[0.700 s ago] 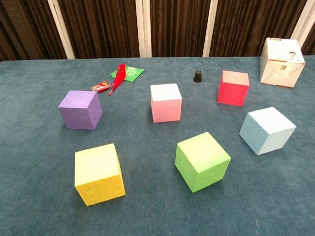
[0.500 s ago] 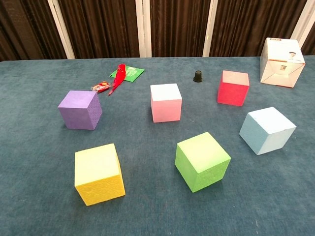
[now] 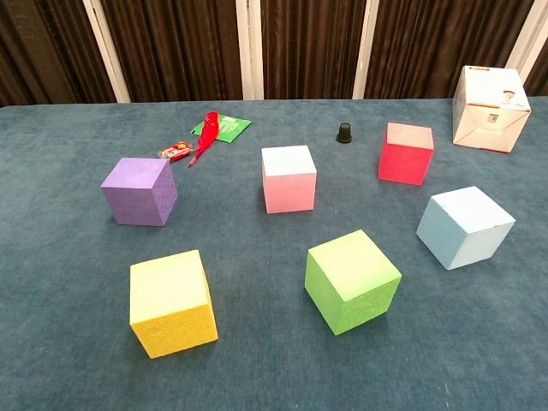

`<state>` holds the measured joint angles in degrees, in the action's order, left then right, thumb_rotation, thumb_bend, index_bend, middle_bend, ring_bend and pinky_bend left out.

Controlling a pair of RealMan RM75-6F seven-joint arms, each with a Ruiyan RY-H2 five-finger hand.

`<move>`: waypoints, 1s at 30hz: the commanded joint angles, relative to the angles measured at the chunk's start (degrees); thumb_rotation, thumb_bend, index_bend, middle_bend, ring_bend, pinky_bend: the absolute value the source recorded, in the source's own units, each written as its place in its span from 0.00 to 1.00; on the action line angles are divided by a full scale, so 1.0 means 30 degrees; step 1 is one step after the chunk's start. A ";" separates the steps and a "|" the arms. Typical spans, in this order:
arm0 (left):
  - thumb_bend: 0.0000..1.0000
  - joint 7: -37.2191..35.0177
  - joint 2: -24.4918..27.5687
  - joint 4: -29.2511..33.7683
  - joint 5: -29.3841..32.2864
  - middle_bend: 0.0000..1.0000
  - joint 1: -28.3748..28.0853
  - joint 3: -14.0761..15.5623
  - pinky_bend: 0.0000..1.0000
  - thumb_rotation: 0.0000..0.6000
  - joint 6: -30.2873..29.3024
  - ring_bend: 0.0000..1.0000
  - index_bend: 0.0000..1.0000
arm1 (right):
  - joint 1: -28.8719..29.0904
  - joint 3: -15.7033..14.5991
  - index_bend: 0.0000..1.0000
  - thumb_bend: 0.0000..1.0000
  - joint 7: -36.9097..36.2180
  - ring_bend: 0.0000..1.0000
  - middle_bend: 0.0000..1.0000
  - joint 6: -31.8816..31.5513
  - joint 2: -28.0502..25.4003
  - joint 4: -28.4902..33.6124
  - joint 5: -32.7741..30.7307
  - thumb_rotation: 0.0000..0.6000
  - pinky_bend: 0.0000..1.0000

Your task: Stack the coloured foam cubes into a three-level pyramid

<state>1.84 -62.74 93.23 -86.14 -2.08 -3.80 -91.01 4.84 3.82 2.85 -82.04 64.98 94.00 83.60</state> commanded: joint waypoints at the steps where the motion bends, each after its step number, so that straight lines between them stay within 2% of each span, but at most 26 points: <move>1: 0.38 -0.0010 0.0009 -0.0012 -0.0148 0.00 0.0051 0.0018 0.00 1.00 -0.0177 0.00 0.05 | 0.0104 0.0010 0.02 0.19 -0.0389 0.00 0.03 0.0157 0.0080 0.0005 -0.0032 1.00 0.00; 7: 0.38 0.0007 -0.0008 0.0073 0.0216 0.00 0.0023 -0.0022 0.00 1.00 0.0121 0.00 0.05 | 0.0737 0.0520 0.02 0.19 -0.1989 0.00 0.03 0.1123 0.0002 0.0307 -0.0512 1.00 0.00; 10: 0.38 0.0242 -0.0100 0.0051 0.0211 0.00 -0.0077 -0.0004 0.00 1.00 0.0304 0.00 0.05 | 0.1805 0.1392 0.03 0.19 -0.2901 0.01 0.03 0.2437 -0.0598 0.0827 -0.1095 1.00 0.00; 14: 0.38 0.0548 -0.0253 0.0076 0.0352 0.00 -0.0169 -0.0036 0.00 1.00 0.0494 0.00 0.05 | 0.3838 0.2815 0.06 0.19 -0.3021 0.01 0.03 0.5370 -0.1510 0.2083 -0.3018 1.00 0.00; 18: 0.38 0.0839 -0.0375 0.0053 0.0586 0.00 -0.0213 -0.0113 0.00 1.00 0.0607 0.00 0.05 | 0.6091 0.4072 0.08 0.19 -0.1814 0.01 0.03 0.8522 -0.1800 0.2806 -0.6367 1.00 0.00; 22: 0.38 0.0943 -0.0429 0.0038 0.0784 0.00 -0.0226 -0.0198 0.00 1.00 0.0649 0.00 0.05 | 0.8218 0.4759 0.10 0.19 0.0105 0.02 0.04 1.0546 -0.1423 0.2774 -1.0286 1.00 0.00; 26: 0.38 0.1027 -0.0532 0.0005 0.0904 0.00 -0.0230 -0.0285 0.00 1.00 0.0608 0.00 0.05 | 1.0633 0.4829 0.11 0.19 0.3175 0.02 0.05 1.0811 -0.0291 0.2132 -1.3838 1.00 0.00; 30: 0.38 0.0994 -0.0529 -0.0016 0.1107 0.00 -0.0200 -0.0384 0.00 1.00 0.0582 0.00 0.05 | 1.2579 0.4654 0.14 0.19 0.5615 0.02 0.07 1.0362 0.1096 0.1392 -1.6358 1.00 0.00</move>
<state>4.86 -64.33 93.21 -82.97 -2.71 -4.86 -89.24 36.82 17.28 13.44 -51.66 64.49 100.11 40.67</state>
